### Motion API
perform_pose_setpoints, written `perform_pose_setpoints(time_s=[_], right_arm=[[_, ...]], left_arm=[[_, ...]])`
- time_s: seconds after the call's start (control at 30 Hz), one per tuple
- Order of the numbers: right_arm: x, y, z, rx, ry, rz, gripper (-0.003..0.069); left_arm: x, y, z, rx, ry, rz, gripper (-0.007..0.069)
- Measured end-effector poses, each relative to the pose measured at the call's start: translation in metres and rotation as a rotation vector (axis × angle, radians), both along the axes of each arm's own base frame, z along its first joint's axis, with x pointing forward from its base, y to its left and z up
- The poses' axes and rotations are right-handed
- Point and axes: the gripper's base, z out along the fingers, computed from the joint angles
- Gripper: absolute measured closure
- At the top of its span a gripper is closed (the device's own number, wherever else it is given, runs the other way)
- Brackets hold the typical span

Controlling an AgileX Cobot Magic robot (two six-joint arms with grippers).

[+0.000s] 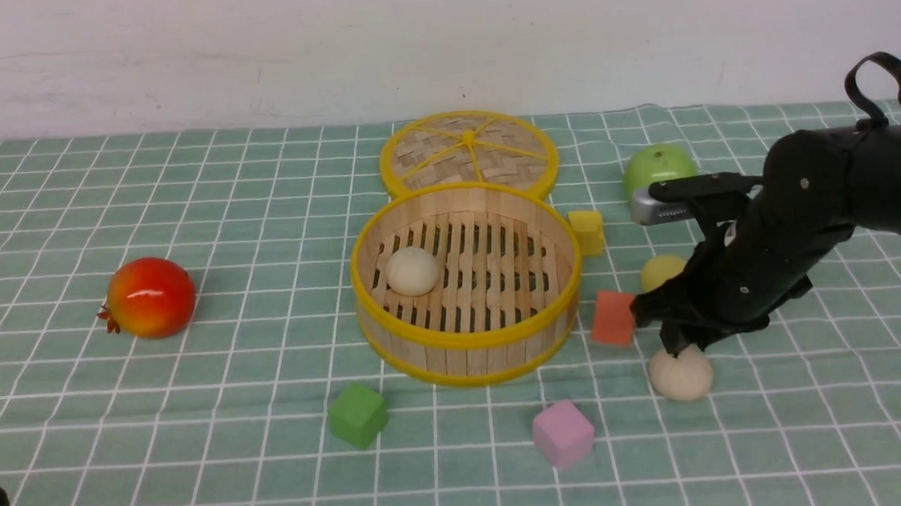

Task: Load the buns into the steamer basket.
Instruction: Use the right arm to grab a steamed stuffed bun, then use the right arm to put the steamed stuffed bun into the steamer

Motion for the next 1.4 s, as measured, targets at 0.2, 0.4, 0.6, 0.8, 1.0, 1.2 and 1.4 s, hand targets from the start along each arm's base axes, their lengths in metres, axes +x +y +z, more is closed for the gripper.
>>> perform_pose_setpoints(time_s=[0.2, 0.4, 0.6, 0.8, 1.0, 1.2, 1.4], right_arm=[[0.001, 0.0, -0.007, -0.023, 0.009, 0.046, 0.0519], [-0.001, 0.0, -0.007, -0.034, 0.029, 0.071, 0.0659], [-0.008, 0.0, 0.013, -0.011, 0.004, 0.081, 0.0661], [-0.014, 0.01, 0.074, 0.144, -0.14, 0.114, 0.0661], [0.002, 0.05, 0.103, 0.32, -0.256, 0.215, 0.0656], [0.027, 0.091, 0.074, 0.34, -0.253, 0.265, 0.0651], [0.047, 0.101, 0.031, 0.32, -0.205, 0.243, 0.0604]], left_arm=[[0.0, 0.0, 0.0, 0.0, 0.0, 0.0, 0.0622], [0.0, 0.0, 0.0, 0.0, 0.0, 0.0, 0.0618], [0.0, 0.0, 0.0, 0.0, 0.0, 0.0, 0.0618], [0.0, 0.0, 0.0, 0.0, 0.0, 0.0, 0.0613], [0.0, 0.0, 0.0, 0.0, 0.0, 0.0, 0.0606], [0.0, 0.0, 0.0, 0.0, 0.0, 0.0, 0.0602], [0.0, 0.0, 0.0, 0.0, 0.0, 0.0, 0.0601]])
